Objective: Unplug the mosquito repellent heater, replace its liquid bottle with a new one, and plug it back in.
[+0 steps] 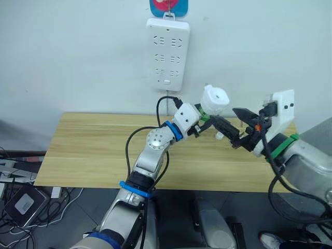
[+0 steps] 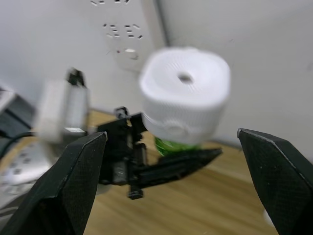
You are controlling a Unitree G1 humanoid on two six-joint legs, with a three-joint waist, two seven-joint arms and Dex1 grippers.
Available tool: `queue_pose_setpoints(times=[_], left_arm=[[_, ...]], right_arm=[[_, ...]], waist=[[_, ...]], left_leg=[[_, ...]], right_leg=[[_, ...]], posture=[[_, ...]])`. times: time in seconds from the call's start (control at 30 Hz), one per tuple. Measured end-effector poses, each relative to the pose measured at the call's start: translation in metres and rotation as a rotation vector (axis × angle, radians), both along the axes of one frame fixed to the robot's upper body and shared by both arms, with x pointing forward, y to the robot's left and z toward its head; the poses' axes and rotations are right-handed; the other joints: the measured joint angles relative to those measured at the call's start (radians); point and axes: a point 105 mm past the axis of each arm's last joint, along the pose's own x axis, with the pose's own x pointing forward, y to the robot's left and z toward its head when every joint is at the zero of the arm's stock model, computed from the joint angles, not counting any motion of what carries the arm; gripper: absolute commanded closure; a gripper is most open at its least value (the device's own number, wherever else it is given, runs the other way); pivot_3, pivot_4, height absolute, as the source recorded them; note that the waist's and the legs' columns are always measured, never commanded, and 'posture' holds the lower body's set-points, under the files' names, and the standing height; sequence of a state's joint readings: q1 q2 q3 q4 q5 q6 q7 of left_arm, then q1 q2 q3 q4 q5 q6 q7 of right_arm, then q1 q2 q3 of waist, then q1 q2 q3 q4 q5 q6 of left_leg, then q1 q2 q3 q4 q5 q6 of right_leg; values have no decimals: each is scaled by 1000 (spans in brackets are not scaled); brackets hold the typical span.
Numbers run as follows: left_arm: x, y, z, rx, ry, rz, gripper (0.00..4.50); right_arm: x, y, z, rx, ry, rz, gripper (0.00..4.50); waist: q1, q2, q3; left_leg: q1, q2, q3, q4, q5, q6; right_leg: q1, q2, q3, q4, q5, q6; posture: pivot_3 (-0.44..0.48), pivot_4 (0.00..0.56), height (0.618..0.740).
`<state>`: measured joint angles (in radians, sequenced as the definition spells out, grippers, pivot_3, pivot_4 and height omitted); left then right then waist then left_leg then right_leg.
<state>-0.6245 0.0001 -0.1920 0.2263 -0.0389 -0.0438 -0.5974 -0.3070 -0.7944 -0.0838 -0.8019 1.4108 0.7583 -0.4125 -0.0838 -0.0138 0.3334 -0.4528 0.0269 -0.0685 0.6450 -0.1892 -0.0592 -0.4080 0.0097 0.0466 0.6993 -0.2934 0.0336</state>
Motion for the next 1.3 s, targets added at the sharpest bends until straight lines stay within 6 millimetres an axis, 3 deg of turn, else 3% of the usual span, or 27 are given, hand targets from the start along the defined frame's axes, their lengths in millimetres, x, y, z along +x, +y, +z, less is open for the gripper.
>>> queue_pose_setpoints(times=[0.2, 0.63, 0.83, 0.93, 1.0, 1.17, 1.3], left_arm=[[0, 3, 4, -36, 0, 11, 2236], [-4, 2, 1, -54, 14, -2, 2236], [-6, -3, -1, -46, 31, -13, 2236], [-6, -2, -1, -46, 32, -12, 2236], [-7, -2, -1, -46, 37, -11, 1462], [-14, 3, -2, -61, 76, -62, 0], [-21, 31, -19, -14, 161, -109, 0]], right_arm=[[11, 9, -6, 71, -37, -69, 30], [34, 25, 3, 138, -121, -122, 30], [40, 28, 1, 137, -140, -121, 1475], [40, 30, 2, 143, -146, -119, 1472], [40, 31, 2, 141, -153, -121, 1472], [43, 27, -1, 100, -172, -123, 1472], [47, 20, -6, 53, -185, -121, 1473]], waist=[[-2, 1, -1], [-3, 1, -1], [-4, 1, -1], [-3, 1, -2], [-3, 1, -2], [-3, 2, -2], [-5, 3, -14]], left_leg=[[0, 0, 0, 0, 0, 0], [0, 0, 0, 0, -1, 1], [0, 0, 0, 0, -1, 1], [1, 0, 0, 0, -1, 1], [1, 0, 0, 0, -1, 1], [1, 0, 0, 0, -1, 1], [2, 1, 0, -2, 0, 1]], right_leg=[[0, 1, 0, 0, 0, 0], [0, 1, 0, 1, 0, 0], [0, 1, 0, 1, 0, 0], [0, 1, 0, 1, 0, -1], [0, 1, 0, 1, 0, -1], [0, 0, 0, 2, 0, -1], [0, 1, -1, 2, 0, -1]], posture=[[-176, 260, 740], [-170, 265, 740], [-158, 263, 740], [-158, 263, 740], [-148, 257, 740], [-124, 239, 740], [-106, 226, 740]])
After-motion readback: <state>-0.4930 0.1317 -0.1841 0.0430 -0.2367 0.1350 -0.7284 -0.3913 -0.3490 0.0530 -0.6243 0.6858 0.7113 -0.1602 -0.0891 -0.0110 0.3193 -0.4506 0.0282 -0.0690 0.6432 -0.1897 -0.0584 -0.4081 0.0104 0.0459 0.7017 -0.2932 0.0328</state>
